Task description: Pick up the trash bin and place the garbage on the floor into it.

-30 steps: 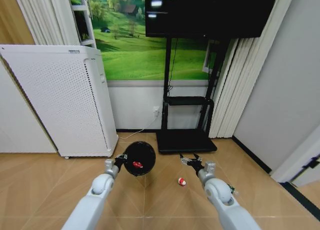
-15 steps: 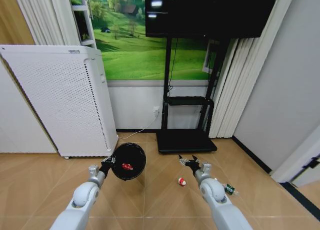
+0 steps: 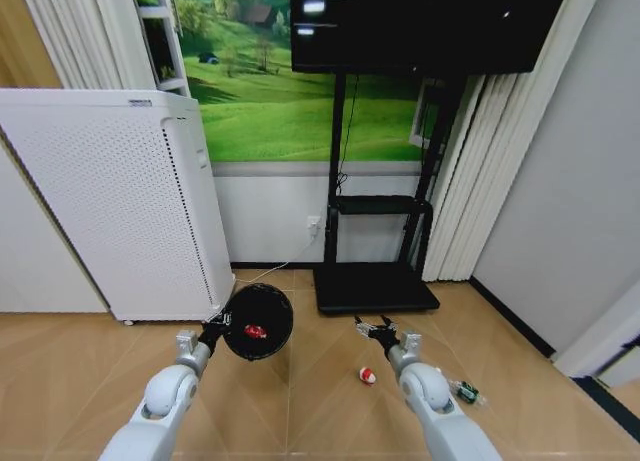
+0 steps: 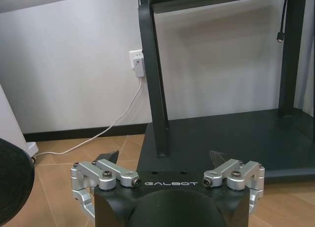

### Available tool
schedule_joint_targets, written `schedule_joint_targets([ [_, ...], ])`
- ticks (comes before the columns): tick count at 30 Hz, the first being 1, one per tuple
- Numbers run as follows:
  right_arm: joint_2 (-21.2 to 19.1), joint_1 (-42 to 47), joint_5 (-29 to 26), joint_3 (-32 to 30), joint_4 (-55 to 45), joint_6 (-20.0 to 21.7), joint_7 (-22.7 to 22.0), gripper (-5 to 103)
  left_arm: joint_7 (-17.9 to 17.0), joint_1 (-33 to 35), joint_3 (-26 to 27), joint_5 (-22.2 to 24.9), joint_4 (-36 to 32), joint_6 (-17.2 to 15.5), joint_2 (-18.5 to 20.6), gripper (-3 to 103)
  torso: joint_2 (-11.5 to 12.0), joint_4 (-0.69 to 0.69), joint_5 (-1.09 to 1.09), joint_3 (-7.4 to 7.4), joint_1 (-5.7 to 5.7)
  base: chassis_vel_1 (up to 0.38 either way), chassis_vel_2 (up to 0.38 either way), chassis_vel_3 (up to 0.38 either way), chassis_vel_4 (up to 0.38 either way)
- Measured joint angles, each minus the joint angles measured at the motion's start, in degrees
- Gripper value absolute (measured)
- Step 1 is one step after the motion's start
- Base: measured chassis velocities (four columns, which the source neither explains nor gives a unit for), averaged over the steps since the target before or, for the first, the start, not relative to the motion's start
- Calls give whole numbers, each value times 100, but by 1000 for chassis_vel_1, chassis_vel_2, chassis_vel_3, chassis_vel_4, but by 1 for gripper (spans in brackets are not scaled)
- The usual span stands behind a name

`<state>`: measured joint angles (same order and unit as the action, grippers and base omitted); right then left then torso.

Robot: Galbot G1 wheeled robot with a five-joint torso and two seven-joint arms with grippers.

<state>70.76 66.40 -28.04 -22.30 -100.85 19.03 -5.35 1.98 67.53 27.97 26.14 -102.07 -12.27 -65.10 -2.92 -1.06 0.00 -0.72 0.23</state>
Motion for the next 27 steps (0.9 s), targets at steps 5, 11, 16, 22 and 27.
schedule_joint_targets([
  [5, 28, 15, 49, 31, 25, -182, 5, 100, -33, 21, 13, 7, -59, -17, -7, 4, 0, 1, 0, 0, 0, -127, 124, 116, -112],
  [11, 10, 175, 10, -9, -102, -14, 162, 100, -39, 171, 59, 3, -173, -22, -23, 4, 0, 2, 0, 1, 0, -43, 59, 37, -44],
  [16, -18, 254, 1, -36, -169, 14, 216, 100, -32, 228, 88, -4, -229, -22, -32, 4, 0, 2, 0, 2, -1, 1, -11, -1, 10],
  [22, -36, 311, 1, -41, -230, 15, 216, 100, -28, 298, 118, -10, -294, -22, -44, 4, 0, 2, 0, 2, -1, -49, -66, 48, 67],
  [27, -44, 362, 51, -22, -253, -68, 201, 100, -19, 378, 165, -26, -353, -8, -69, 4, 0, 1, 0, 1, 0, -151, -140, 151, 143],
])
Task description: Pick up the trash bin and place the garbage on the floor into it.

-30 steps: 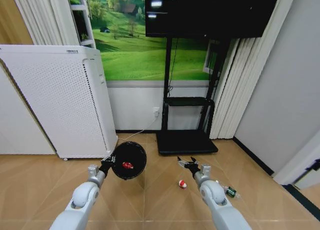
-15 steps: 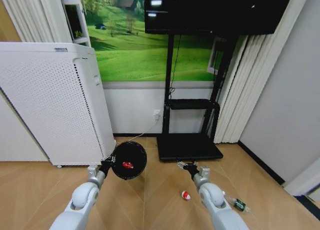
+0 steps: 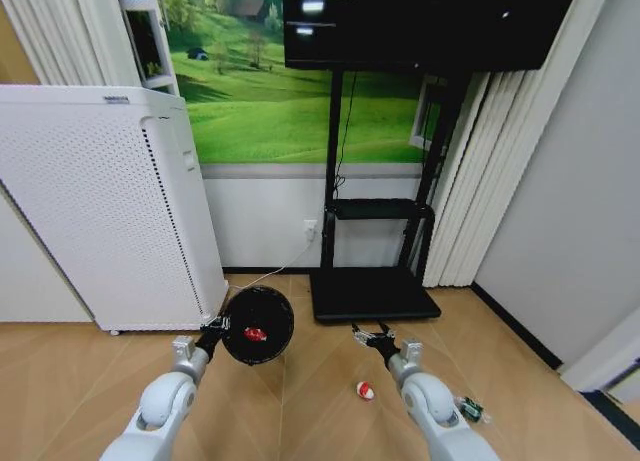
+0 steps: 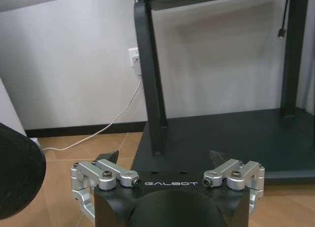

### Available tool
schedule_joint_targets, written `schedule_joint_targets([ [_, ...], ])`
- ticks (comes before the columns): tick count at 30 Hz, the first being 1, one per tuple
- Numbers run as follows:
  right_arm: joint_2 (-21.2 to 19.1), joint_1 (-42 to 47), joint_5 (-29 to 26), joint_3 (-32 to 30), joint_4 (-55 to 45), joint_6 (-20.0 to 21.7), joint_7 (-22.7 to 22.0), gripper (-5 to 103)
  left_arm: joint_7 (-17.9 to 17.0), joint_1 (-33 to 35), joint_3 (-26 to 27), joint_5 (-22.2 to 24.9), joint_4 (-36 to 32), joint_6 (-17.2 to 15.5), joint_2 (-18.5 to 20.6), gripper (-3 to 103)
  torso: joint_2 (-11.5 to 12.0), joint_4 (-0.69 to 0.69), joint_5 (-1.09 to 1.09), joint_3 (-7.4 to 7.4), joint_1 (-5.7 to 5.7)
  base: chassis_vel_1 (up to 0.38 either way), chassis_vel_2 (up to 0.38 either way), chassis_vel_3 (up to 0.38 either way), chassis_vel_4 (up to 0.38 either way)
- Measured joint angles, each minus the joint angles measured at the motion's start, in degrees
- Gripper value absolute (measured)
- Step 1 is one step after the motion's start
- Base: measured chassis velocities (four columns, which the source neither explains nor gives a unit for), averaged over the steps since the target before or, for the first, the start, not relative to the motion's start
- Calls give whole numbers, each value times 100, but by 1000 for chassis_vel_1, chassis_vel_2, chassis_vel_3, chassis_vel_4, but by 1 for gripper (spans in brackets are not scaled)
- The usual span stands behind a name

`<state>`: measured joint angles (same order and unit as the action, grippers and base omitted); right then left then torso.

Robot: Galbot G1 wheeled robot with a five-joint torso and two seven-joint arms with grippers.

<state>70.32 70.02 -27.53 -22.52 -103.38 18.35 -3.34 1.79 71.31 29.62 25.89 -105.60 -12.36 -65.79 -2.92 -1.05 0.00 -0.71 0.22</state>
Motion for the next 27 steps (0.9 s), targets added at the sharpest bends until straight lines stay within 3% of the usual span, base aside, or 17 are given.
schedule_joint_targets([
  [6, -125, 225, 296, 20, 240, 20, 366, 100, 10, 29, 110, 48, -55, 3, -20, 4, 0, -2, 1, 0, 0, -120, -131, 104, 96],
  [8, -310, 251, 943, 19, 782, 122, 1144, 100, -13, 39, 234, 133, -112, -24, -10, 4, 0, -1, 0, -1, 0, 4, -15, 26, 5],
  [15, -381, -101, 1488, 174, 1780, 141, 1907, 100, -11, 64, 462, 338, -243, -77, 96, 4, 0, 2, 0, 0, 0, 41, 33, -25, -21],
  [18, -353, -512, 1759, 328, 2322, 39, 2701, 100, 14, 82, 551, 404, -256, -79, 173, 4, 0, 1, -1, 0, 0, 0, 0, 0, 0],
  [27, -157, -1175, 1957, 614, 3576, 236, 3316, 100, 52, 114, 603, 420, -256, -79, 206, 4, 0, 1, 0, -1, 0, 0, 0, 0, 0],
])
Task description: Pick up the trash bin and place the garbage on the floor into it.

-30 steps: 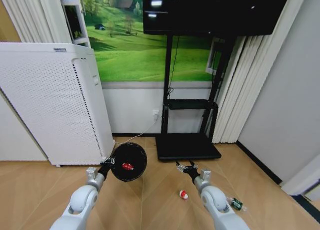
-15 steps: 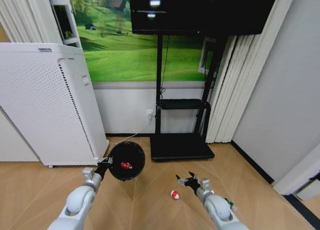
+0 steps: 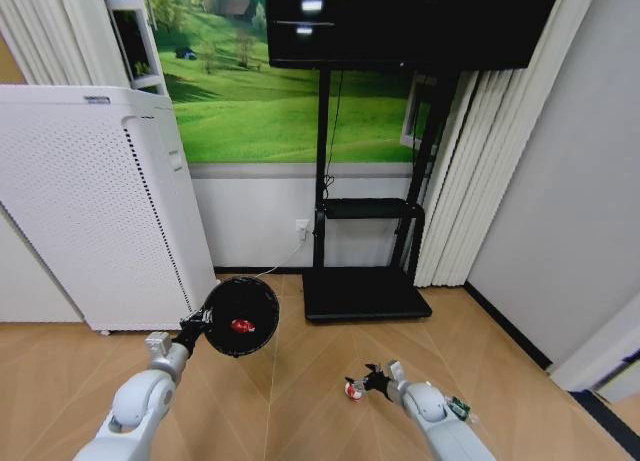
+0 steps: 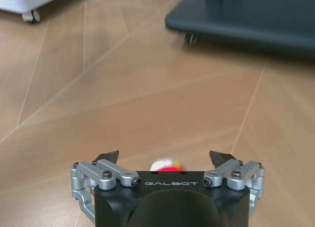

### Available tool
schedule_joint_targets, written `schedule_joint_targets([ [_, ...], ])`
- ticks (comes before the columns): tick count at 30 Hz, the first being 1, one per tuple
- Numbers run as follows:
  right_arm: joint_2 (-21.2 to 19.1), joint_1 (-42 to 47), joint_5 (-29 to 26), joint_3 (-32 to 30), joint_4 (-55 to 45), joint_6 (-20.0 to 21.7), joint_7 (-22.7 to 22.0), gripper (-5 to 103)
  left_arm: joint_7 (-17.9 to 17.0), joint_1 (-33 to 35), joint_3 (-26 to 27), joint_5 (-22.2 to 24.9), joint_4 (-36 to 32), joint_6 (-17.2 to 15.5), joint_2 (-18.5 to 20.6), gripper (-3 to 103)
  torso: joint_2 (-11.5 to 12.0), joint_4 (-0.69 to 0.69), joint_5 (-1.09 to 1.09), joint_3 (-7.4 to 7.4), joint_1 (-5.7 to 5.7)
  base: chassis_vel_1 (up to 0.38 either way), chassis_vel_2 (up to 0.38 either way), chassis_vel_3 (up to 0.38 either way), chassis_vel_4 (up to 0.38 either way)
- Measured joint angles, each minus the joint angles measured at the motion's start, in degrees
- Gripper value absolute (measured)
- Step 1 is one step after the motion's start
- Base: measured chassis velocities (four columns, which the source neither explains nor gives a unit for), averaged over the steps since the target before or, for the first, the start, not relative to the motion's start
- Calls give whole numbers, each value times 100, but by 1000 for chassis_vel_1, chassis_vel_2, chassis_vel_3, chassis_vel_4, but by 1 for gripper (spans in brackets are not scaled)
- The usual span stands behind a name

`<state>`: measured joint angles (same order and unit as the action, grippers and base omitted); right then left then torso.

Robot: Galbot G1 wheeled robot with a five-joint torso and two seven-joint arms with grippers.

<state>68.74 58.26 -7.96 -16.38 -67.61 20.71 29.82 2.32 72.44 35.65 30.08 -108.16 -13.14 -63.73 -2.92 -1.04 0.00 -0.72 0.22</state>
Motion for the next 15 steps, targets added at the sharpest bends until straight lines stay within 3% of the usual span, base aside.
schedule_joint_targets([
  [3, 206, -243, 60, -4, 775, -86, 134, 100, -3, 12, -9, 5, -26, -1, -8, 4, 0, -1, -1, 0, 0, 0, 0, 0, 0],
  [15, 340, -529, 184, -38, 1437, -367, 158, 100, -24, 123, 19, 4, -77, -8, -13, 4, 0, 0, 0, 0, 0, 0, 0, 0, 0],
])
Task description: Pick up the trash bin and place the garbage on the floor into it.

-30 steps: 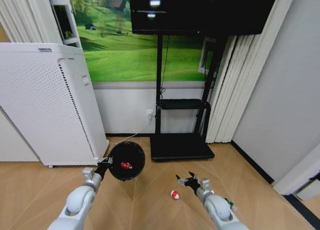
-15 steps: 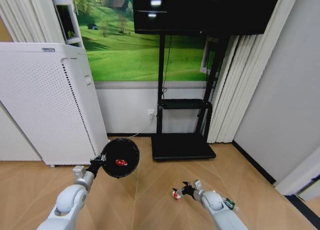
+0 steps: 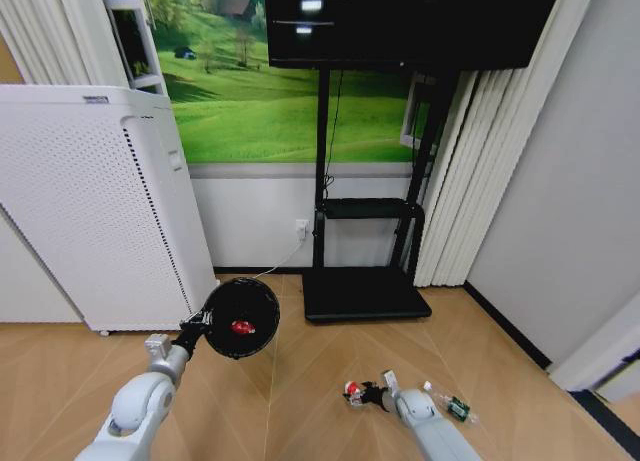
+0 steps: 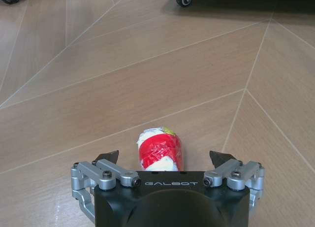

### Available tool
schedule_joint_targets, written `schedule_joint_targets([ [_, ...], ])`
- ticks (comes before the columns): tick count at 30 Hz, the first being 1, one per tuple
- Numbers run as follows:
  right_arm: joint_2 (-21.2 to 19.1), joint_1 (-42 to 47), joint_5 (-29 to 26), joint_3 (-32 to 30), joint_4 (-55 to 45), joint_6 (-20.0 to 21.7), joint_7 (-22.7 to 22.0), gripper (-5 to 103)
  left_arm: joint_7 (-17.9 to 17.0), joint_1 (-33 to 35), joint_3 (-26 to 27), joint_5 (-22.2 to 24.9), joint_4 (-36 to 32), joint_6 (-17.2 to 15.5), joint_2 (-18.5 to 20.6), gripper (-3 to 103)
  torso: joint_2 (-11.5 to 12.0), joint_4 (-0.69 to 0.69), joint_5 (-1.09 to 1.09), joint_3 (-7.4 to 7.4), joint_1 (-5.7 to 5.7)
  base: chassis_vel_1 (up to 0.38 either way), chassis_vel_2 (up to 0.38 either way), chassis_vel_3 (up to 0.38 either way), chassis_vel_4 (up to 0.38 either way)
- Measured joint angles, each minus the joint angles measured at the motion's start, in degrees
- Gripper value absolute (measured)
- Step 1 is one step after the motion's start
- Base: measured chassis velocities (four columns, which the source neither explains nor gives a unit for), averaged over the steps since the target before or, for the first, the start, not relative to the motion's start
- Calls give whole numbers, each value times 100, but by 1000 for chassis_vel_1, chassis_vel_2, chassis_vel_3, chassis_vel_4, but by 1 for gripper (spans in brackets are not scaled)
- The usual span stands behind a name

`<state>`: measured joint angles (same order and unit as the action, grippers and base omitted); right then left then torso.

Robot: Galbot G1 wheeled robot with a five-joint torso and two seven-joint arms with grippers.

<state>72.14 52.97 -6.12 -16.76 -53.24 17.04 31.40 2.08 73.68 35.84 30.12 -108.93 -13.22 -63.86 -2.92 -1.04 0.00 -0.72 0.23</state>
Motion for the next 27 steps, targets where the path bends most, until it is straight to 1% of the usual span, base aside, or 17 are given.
schedule_joint_targets([
  [7, 12, -64, 405, -49, 238, -203, 93, 100, -16, -17, -40, -24, -4, -7, -1, 4, 0, -1, 0, 0, 0, 0, 0, 0, 0],
  [8, 12, -69, 438, -49, 286, -261, 92, 103, -16, -17, -40, -46, 17, -7, -2, 4, 0, -1, 0, 0, 0, 0, 0, 0, 0],
  [9, 12, -69, 438, -49, 286, -261, 92, 103, -16, -17, -40, -46, 17, -7, -2, 4, 0, -1, 0, 0, 0, 0, 0, 0, 0],
  [11, 62, -100, 453, -63, 420, -381, -70, 94, -14, -22, -38, -73, 62, -7, -18, 4, 0, -1, 0, 0, 0, 0, 0, 0, 0],
  [12, 62, -100, 453, -63, 420, -381, -70, 94, -14, -22, -38, -73, 62, -7, -18, 4, 0, -1, 0, 0, 0, 0, 0, 0, 0],
  [14, 116, -169, 455, -85, 550, -435, -212, 83, -16, -25, -40, -79, 70, -4, -30, 4, 0, 0, 0, 1, 0, 0, 0, 0, 0],
  [15, 116, -169, 455, -85, 550, -435, -212, 83, -16, -25, -40, -79, 70, -4, -30, 4, 0, 0, 0, 1, 0, 0, 0, 0, 0],
  [16, 121, -184, 459, -86, 582, -462, -235, 78, -20, -18, -47, -79, 64, -3, -28, 4, 0, 0, 2, 1, 0, 0, 0, 0, 0],
  [19, 121, -194, 461, -86, 598, -477, -248, 78, -22, -12, -54, -77, 57, -3, -23, 4, 0, 0, 3, 1, 0, 0, 0, 0, 0],
  [20, 124, -202, 462, -86, 611, -488, -261, 67, -22, -9, -57, -75, 51, -3, -16, 4, 0, 0, 2, 1, 0, 0, 0, 0, 0],
  [21, 124, -202, 462, -86, 611, -488, -261, 67, -22, -9, -57, -75, 51, -3, -16, 4, 0, 0, 2, 1, 0, 0, 0, 0, 0],
  [22, 126, -212, 462, -86, 626, -501, -277, 56, -22, -8, -59, -74, 46, -3, -11, 4, 0, -1, 2, 1, 0, 0, 0, 0, 0],
  [23, 133, -230, 462, -87, 660, -529, -325, 50, -23, -8, -63, -70, 32, -3, 4, 4, -1, -1, 2, 1, 0, 0, 0, 0, 0],
  [24, 139, -236, 456, -97, 678, -554, -386, 45, -39, -8, -65, -68, 32, -3, 10, 4, 0, -1, 1, 1, 0, 0, 0, 0, 0],
  [25, 139, -236, 456, -97, 678, -554, -386, 45, -39, -8, -65, -68, 32, -3, 10, 4, 0, -1, 1, 1, 0, 0, 0, 0, 0],
  [27, 105, -112, 358, -165, 516, -597, -636, 35, -87, 9, -84, -77, 32, -5, -6, 4, 0, 1, -3, 0, 0, 0, 0, 0, 0],
])
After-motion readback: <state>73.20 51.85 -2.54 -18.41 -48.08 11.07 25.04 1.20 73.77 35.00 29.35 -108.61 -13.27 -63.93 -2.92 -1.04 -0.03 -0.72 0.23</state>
